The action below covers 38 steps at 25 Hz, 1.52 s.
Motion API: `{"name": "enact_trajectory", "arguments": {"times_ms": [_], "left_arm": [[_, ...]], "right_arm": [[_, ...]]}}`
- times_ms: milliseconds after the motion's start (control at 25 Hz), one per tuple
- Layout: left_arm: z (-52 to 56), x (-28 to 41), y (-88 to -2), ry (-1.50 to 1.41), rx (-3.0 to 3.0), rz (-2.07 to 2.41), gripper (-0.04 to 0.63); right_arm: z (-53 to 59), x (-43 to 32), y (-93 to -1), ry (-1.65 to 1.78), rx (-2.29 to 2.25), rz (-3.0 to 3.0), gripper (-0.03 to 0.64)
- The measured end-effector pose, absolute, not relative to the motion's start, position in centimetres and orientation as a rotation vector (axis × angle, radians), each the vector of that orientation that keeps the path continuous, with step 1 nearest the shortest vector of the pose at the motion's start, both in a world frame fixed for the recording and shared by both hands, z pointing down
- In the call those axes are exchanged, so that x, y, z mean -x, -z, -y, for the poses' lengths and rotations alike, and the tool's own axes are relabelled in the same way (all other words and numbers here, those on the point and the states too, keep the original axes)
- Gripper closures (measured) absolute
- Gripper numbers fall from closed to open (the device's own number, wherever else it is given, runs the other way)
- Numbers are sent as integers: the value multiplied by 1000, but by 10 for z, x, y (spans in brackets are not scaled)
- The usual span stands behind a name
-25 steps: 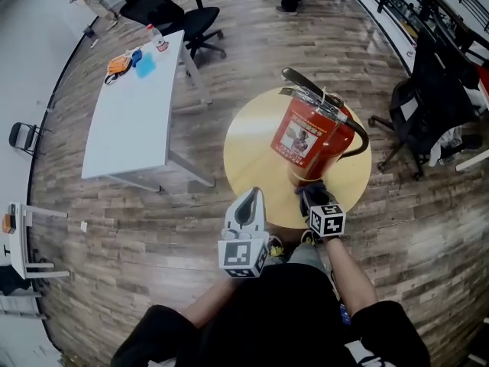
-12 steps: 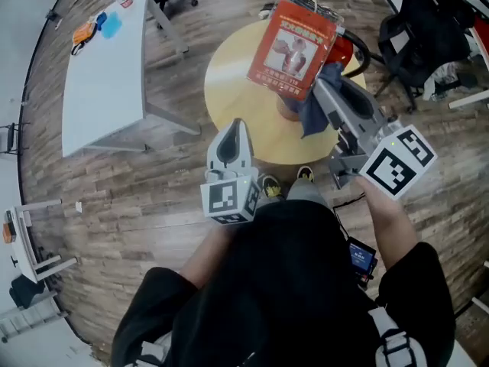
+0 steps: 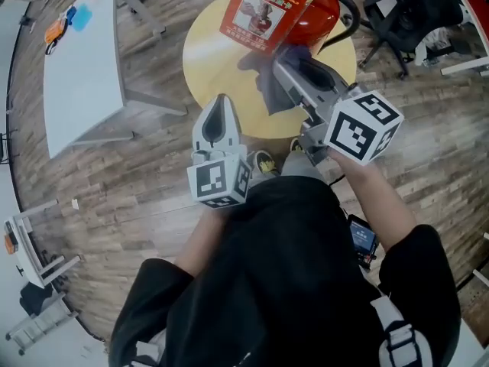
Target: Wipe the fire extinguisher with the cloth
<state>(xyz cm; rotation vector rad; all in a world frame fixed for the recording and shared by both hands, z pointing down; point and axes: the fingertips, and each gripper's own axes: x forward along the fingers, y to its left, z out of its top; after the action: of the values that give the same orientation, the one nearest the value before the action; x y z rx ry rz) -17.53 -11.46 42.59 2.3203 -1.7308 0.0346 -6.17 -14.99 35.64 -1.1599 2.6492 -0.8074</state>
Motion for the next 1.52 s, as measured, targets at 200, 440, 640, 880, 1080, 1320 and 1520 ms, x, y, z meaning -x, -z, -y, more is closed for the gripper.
{"name": "enact_trajectory", "arguments": {"times_ms": [200, 440, 640, 880, 1080, 1320, 1520], "left_arm": [[111, 177, -435, -91, -2306, 1724, 571], [109, 184, -446, -140, -2276, 1743, 572], [106, 197, -445, -148, -2251, 1785, 571], [105, 220, -434, -102, -2205, 1866, 571], [115, 239, -421, -79, -2194, 1885, 571], [113, 232, -421, -99, -2211, 1866, 572], [110, 233, -424, -102, -2198, 1868, 571]], "right_arm": [[151, 73, -474, 902, 1344, -2659, 537], [156, 51, -619, 1394, 1651, -2348, 537], [168, 74, -588, 1496, 1395, -2061, 537], [182, 86, -443, 1389, 924, -1764, 537], [185, 92, -342, 1339, 689, -1633, 537], [204, 105, -297, 1191, 627, -1664, 537], [235, 110, -373, 1248, 818, -1656, 537]]}}
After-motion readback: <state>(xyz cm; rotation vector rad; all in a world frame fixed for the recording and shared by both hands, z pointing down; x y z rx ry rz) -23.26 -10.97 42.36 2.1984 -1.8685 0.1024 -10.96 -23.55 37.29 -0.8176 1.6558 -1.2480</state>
